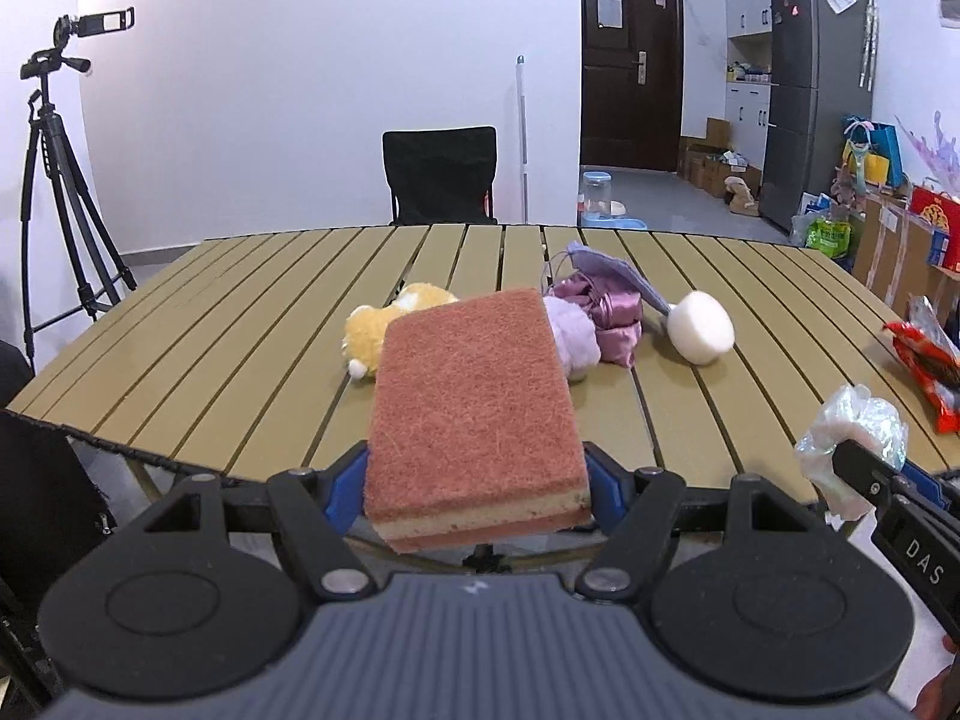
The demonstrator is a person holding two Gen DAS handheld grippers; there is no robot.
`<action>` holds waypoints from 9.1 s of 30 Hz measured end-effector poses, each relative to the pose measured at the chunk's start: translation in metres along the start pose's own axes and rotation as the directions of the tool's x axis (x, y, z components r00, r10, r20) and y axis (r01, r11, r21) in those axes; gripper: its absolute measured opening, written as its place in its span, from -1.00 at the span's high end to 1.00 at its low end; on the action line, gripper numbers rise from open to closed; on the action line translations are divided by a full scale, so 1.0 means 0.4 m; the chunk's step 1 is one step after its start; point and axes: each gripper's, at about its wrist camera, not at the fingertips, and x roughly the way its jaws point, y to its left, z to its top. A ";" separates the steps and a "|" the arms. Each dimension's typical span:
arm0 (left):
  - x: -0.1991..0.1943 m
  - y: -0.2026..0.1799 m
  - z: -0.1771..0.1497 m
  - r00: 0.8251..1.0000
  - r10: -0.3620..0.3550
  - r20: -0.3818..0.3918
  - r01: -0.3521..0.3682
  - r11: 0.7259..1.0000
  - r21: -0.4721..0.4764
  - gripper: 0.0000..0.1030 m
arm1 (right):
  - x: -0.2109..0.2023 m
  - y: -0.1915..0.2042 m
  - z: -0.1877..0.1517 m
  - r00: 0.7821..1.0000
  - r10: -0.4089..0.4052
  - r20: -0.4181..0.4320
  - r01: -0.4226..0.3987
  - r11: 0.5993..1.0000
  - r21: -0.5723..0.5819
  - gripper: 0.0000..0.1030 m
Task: Collect trash
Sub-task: 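Carry the sponge and plastic bag back over the black bin, then open the left gripper to drop the sponge into the bin, then move the right tool over the bin and open it to drop the bag, then raise both tools from the bin back toward the table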
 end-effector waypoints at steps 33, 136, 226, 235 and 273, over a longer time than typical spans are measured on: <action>-0.179 0.120 -0.343 0.997 0.029 -0.077 -0.027 0.999 0.029 -0.41 | -0.233 0.104 -0.319 0.956 -0.057 -0.289 -0.004 0.978 -0.206 0.44; 0.344 0.004 -0.445 0.863 -0.009 -0.506 0.032 0.999 0.038 -1.00 | 0.081 -0.062 -0.506 0.820 -0.219 -0.529 0.127 0.971 -0.205 0.43; 0.218 0.409 -0.457 0.906 0.101 -0.410 -0.154 0.983 -0.097 -1.00 | 0.216 0.365 -0.521 0.805 -0.152 -0.573 -0.035 0.953 -0.302 -1.00; 0.211 0.401 -0.455 0.910 0.097 -0.404 -0.146 0.985 -0.094 -1.00 | 0.209 0.350 -0.518 0.805 -0.160 -0.571 -0.025 0.953 -0.301 -1.00; -0.014 0.273 -0.184 0.995 0.087 -0.045 -0.093 0.986 -0.136 -1.00 | 0.004 0.259 -0.139 0.992 0.028 -0.126 -0.053 0.979 -0.198 -1.00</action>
